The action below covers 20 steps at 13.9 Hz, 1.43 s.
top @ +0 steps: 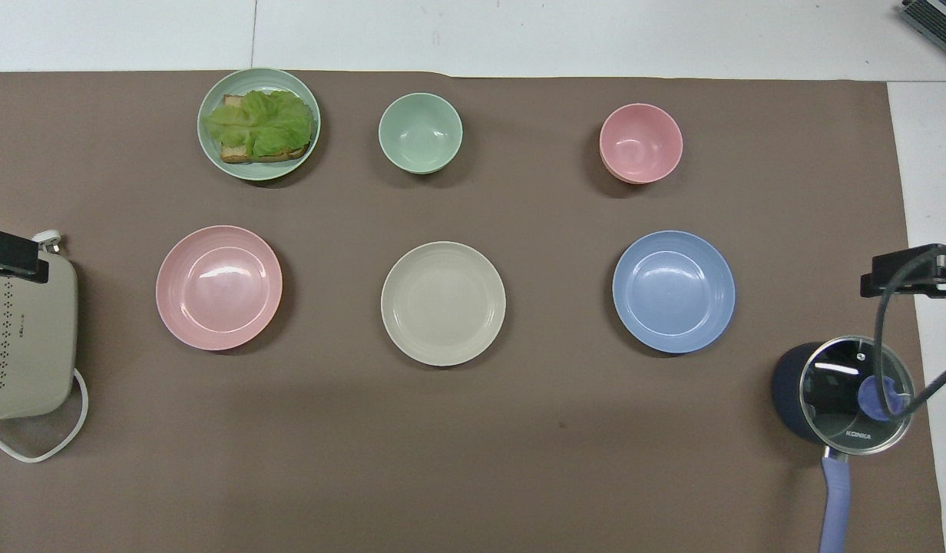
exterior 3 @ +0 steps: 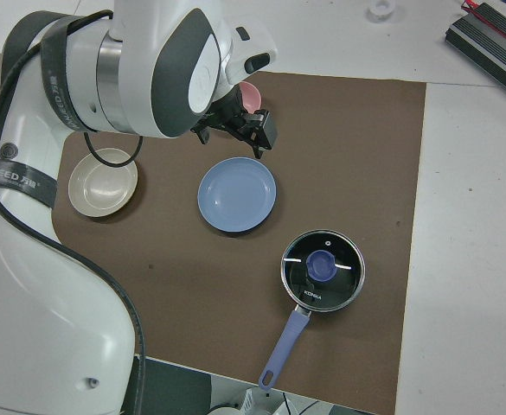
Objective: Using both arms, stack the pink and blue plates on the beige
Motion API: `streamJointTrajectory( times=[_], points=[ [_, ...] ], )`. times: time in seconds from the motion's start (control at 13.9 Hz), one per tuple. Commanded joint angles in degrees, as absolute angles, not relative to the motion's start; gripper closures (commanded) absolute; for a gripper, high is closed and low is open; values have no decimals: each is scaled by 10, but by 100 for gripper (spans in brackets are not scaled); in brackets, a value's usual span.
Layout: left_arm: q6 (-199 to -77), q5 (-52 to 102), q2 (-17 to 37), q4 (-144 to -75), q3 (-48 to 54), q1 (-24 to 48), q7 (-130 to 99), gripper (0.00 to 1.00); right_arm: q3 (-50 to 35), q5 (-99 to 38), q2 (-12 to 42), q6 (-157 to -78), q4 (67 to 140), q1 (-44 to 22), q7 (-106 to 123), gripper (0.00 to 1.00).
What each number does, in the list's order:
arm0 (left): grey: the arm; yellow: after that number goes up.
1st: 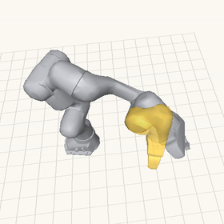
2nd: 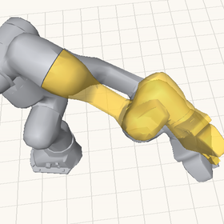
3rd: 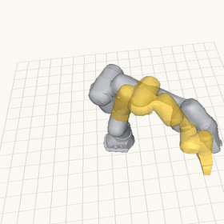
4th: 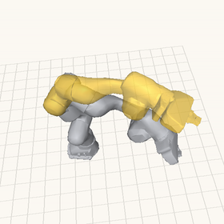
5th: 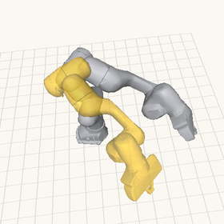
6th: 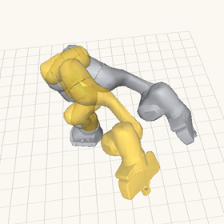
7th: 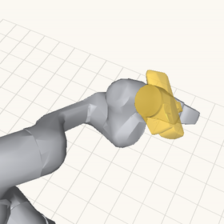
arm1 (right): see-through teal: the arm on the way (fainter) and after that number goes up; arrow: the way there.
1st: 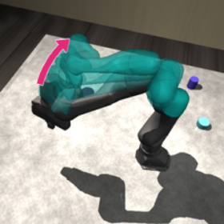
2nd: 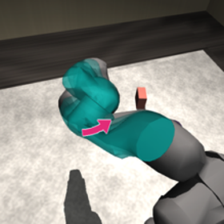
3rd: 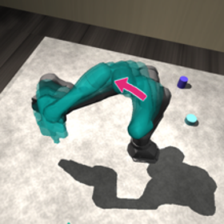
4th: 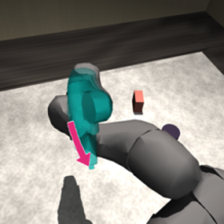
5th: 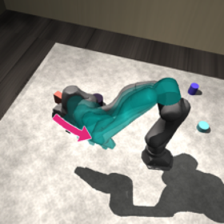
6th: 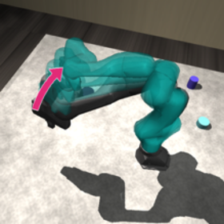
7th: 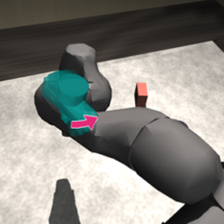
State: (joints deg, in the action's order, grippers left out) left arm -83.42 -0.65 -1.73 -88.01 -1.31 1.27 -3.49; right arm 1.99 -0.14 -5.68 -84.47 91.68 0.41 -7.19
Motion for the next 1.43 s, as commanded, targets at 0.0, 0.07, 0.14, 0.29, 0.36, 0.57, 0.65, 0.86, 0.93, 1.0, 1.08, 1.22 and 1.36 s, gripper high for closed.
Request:
streamJointTrajectory(
  times=[0.0,0.07,0.14,0.29,0.36,0.57,0.65,0.86,0.93,1.0,1.08,1.22,1.36],
  points=[
    [-837,-3,-24,-882,-18,22,-40,0,18,-7,-64,-859,927,11,-59,0],
    [-837,-2,-25,-883,-17,19,-42,0,18,-7,-65,-862,929,11,-63,0],
    [-839,-2,-24,-882,-17,20,-42,0,19,-7,-66,-862,931,10,-64,0],
    [-853,1,-24,-884,-19,17,-40,0,19,-7,-66,-862,932,11,-64,0],
    [-854,1,-24,-885,-19,17,-39,0,18,-7,-69,-863,936,11,-64,0],
    [-853,1,-25,-886,-19,17,-39,0,18,-7,-74,-865,942,11,-62,0],
    [-853,1,-25,-886,-19,16,-40,0,18,-7,-74,-865,942,11,-62,0],
    [-858,1,-33,-903,-20,7,-40,0,18,-7,-74,-865,942,11,-62,0],
    [-865,1,-33,-910,-20,7,-40,0,18,-7,-74,-865,942,11,-62,0],
    [-874,1,-33,-920,-20,7,-40,0,18,-7,-74,-865,942,11,-62,0],
    [-884,1,-33,-929,-20,6,-40,0,18,-7,-74,-865,942,11,-62,0],
    [-916,1,-32,-956,-20,3,-40,0,18,-7,-74,-865,942,11,-62,0],
    [-960,1,-31,-998,-20,2,-40,0,19,-7,-74,-865,943,11,-60,0]
  ],
)
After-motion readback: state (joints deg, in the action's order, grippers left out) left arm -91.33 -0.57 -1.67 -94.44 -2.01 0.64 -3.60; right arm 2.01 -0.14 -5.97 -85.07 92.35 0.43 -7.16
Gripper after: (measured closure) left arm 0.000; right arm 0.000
